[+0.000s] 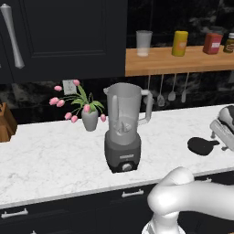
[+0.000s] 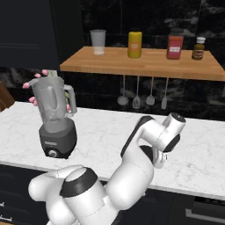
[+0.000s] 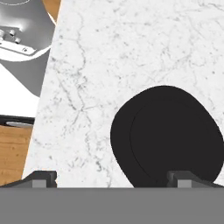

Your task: Close the lid blender by securely placing the lid on top.

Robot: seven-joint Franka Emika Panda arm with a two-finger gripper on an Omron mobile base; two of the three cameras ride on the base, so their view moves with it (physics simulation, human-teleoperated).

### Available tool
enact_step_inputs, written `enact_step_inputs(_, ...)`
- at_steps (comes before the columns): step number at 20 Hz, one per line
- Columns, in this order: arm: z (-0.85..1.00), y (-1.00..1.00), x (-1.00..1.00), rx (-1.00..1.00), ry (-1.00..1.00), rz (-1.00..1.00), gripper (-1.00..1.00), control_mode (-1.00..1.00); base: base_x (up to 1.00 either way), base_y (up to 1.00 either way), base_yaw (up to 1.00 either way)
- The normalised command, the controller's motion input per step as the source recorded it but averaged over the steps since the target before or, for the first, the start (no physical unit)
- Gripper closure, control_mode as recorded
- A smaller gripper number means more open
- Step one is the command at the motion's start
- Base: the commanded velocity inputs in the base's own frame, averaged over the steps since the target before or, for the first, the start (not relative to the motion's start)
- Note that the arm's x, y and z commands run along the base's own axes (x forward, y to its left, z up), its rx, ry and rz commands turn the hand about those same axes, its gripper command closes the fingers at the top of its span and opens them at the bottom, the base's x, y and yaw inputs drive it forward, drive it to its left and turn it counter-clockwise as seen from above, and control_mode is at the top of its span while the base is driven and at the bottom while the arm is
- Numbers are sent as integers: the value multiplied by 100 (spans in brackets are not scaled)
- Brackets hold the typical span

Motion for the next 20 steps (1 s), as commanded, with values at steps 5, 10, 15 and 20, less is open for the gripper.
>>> enact_step_inputs(5,-3,0,33,-2,0,1,-100,-100,0,0,0)
enact_step_inputs(10,-20,0,25,-7,0,0,-100,-100,0,0,0)
enact_step_inputs(15,-32,-10,1,-11,0,2,-100,-100,0,0,0)
enact_step_inputs(20,-14,-10,8,-7,0,3,-100,-100,0,0,0)
